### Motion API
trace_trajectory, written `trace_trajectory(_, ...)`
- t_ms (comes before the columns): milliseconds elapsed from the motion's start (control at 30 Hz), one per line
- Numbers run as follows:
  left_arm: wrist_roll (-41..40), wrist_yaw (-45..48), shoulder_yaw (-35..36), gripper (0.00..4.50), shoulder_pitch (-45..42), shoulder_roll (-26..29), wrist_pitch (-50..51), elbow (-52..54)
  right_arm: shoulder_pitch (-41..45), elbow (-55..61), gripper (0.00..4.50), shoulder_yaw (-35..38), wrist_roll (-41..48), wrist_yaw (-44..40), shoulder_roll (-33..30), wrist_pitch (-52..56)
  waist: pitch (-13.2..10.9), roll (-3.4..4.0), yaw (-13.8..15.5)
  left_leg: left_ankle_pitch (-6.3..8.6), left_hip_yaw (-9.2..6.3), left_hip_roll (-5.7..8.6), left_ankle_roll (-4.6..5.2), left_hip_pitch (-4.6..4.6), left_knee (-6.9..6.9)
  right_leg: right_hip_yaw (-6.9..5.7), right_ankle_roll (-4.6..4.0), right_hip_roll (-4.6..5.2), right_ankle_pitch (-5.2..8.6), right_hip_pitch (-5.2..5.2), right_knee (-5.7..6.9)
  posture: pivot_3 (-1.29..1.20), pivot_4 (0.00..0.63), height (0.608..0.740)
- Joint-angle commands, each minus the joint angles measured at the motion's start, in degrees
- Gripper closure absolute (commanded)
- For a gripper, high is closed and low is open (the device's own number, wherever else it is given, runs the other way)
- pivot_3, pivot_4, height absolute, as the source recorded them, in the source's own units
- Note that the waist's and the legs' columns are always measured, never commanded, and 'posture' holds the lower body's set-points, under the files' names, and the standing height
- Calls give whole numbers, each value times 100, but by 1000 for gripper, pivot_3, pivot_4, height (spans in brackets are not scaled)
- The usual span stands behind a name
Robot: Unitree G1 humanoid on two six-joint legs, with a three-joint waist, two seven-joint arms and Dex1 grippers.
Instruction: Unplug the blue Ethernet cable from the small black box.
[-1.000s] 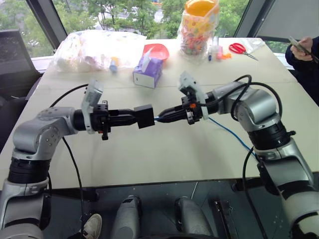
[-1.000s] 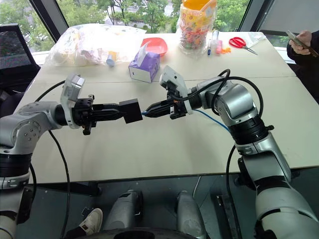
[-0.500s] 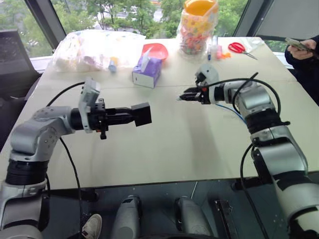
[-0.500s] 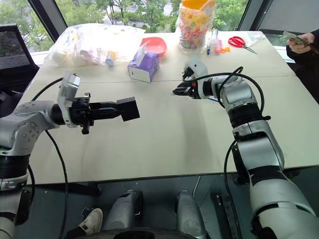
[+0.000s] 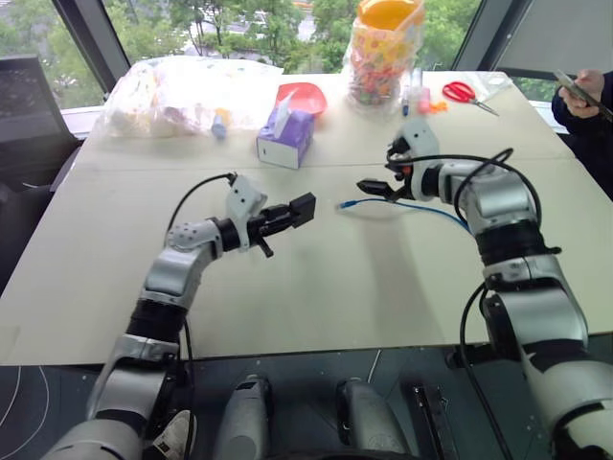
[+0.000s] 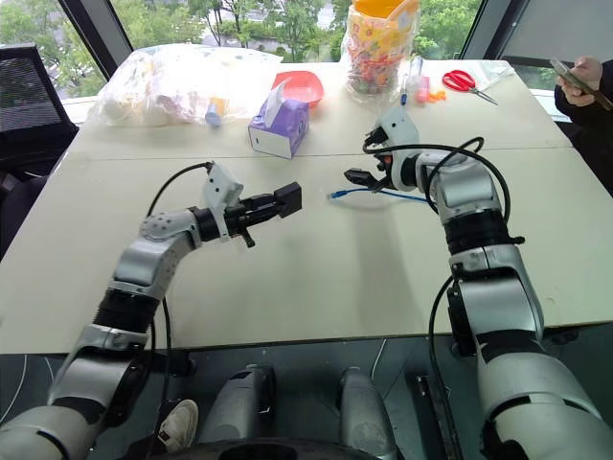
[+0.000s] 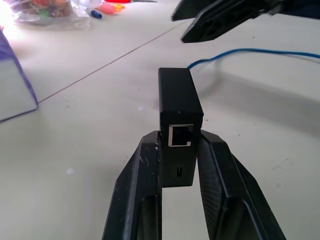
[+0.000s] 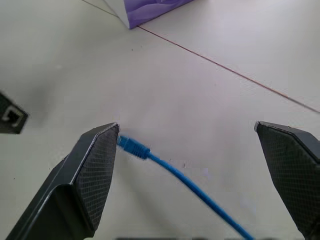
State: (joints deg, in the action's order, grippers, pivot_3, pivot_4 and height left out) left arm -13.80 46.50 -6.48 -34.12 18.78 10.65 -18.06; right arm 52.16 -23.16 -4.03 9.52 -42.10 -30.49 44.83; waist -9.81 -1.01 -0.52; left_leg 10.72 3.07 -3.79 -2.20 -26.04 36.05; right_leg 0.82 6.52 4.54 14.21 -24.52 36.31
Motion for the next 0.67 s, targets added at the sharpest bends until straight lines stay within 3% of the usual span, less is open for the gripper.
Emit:
trace_trajectory(33,344,-212,-32,4069,-209,-188,-753,-550,-368,1372,29,334,262,197,-146,725,0,1,-7,0,0,0,0,0,1,0,0,0,0,0,0,0,150,735)
trace_trajectory(100,425,-256,-1,4069,-249,-294,-987,-869,-578,1890,29,450,369,316,-156,1080,1,1,-27,0,0,0,0,1,3,1,0,0,0,-1,0,0,150,735)
trace_trajectory(167,486,-240,18,3027,-249,-331,-1158,-1100,-741,2371,0,590,496,449,-139,1422,1,1,-27,0,0,0,0,1,3,1,0,0,0,-1,1,0,150,735)
trace_trajectory(400,360,-120,206,220,-114,-154,-1065,-1038,-1178,3394,0,857,871,735,-133,2162,1,1,1,0,-2,0,0,1,6,1,-2,1,0,1,1,0,150,735)
trace_trajectory(433,253,-102,307,10,-58,-100,-924,-898,-1277,3540,0,867,933,732,-171,2256,1,1,-6,0,-4,0,0,1,6,0,-2,1,0,1,1,0,150,735)
trace_trajectory(667,-168,204,562,10,481,396,-66,300,-1797,4217,0,842,1318,592,-497,2521,1,2,-16,0,-6,-1,1,1,4,0,-3,1,1,1,1,0,150,735)
